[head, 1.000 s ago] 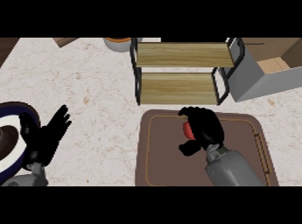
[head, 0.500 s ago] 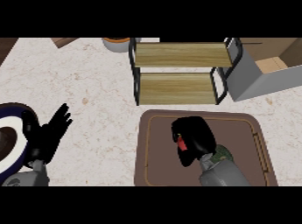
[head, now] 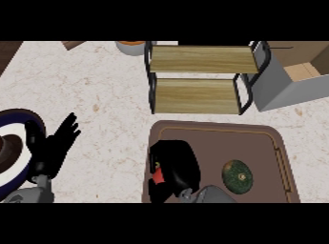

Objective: Pick the bell pepper from the tray and place it in the tiered shelf

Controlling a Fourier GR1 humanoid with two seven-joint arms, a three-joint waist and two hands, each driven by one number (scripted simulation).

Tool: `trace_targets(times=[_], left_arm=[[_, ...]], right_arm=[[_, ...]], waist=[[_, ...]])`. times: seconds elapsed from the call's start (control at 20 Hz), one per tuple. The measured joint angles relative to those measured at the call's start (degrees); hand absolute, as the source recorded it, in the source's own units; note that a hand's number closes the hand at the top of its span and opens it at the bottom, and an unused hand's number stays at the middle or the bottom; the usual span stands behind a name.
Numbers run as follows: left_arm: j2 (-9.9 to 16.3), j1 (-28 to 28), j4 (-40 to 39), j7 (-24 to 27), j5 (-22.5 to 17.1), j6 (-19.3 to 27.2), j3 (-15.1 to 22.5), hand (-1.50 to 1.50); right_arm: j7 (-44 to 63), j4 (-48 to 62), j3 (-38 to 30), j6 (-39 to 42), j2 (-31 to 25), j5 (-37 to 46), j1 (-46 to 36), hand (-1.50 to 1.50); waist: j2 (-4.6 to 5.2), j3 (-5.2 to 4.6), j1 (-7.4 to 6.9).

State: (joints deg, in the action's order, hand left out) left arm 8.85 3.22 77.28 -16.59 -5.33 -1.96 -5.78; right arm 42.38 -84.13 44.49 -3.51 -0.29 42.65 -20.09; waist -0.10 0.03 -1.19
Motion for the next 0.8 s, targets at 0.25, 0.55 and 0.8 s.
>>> trace_targets(times=[0.25, 0.55, 0.8], left_arm=[[-0.11, -0.67, 0.39, -0.3, -0.01, 0.2, -0.12, 0.0], [0.64, -0.29, -0.43, -0.17, -0.34, -0.12, -1.04, 0.0], [0.71, -0.26, -0.69, 0.0, -0.15, -0.1, -1.12, 0.0]], right_arm=[[12.58, -11.34, 5.24, -3.75, 0.15, 2.96, -6.19, 1.5], [21.44, -22.98, 1.54, 0.23, -0.27, 7.27, -16.41, 1.5], [25.26, -27.81, -4.98, 4.43, -0.56, 7.01, -24.72, 1.5]], waist=[[-0.32, -0.02, 0.59], [-0.47, -0.08, 1.21], [-0.53, -0.09, 1.38]])
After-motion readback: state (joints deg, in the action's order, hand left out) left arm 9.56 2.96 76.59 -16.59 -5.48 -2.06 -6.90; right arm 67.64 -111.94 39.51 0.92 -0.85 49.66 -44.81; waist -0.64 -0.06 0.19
